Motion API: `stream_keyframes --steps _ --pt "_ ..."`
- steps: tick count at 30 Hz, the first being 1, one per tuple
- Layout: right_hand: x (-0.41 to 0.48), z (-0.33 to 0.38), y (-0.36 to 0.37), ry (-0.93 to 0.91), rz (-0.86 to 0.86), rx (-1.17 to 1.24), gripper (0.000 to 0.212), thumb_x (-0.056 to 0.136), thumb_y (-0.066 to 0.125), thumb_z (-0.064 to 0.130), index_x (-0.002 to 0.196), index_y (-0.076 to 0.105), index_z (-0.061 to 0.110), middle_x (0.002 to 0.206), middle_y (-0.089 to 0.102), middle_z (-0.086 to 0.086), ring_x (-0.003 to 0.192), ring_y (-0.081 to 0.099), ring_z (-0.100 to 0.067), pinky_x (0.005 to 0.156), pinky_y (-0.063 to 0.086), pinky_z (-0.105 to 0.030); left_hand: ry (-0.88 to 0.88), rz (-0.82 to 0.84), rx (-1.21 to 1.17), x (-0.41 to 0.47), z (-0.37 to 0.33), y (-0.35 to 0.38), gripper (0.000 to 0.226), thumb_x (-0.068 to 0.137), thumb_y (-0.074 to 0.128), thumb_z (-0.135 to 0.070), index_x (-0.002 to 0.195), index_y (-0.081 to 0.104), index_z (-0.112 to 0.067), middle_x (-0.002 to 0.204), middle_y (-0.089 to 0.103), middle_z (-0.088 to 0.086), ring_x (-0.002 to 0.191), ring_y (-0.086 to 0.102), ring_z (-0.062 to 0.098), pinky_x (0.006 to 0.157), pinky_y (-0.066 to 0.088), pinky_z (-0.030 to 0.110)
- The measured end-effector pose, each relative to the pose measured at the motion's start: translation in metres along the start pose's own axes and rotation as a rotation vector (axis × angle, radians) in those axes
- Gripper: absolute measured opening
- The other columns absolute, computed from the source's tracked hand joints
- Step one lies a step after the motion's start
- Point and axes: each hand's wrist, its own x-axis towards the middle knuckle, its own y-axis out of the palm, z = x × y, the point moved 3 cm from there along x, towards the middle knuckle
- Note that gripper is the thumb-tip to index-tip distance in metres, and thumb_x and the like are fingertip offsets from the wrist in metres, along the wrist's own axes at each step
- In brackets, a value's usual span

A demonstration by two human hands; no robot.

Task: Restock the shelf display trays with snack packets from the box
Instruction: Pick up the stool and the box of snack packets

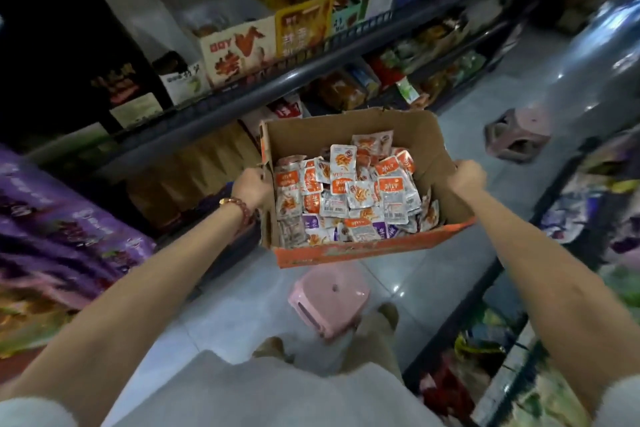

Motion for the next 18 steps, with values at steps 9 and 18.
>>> stream_keyframes --steps 9,18 --pt "0.143 -0.018 0.004 -0.112 0.293 0.094 0.030 0.094 0.049 0.017 0.111 0.061 -0.004 0.112 0.062 -0.024 0.106 0.058 -0.039 0.084 0.046 -0.036 -0.201 -0.110 -0.108 0.022 -0.049 0.094 0.036 0.095 0.043 -0.006 0.059 0.050 -0.004 0.062 0.053 0.009 0.065 0.055 0.028 0.053 0.037 0.030" --pt "0.183 0.025 0.027 -0.386 0.397 -0.078 0.037 0.092 0.053 0.017 0.107 0.060 -0.016 0.112 0.060 -0.032 0.109 0.056 -0.045 0.091 0.042 -0.044 -0.422 -0.220 -0.199 0.001 -0.024 0.122 0.030 0.086 0.049 0.000 0.058 0.048 -0.010 0.067 0.057 0.010 0.065 0.053 0.023 0.057 0.040 0.023"
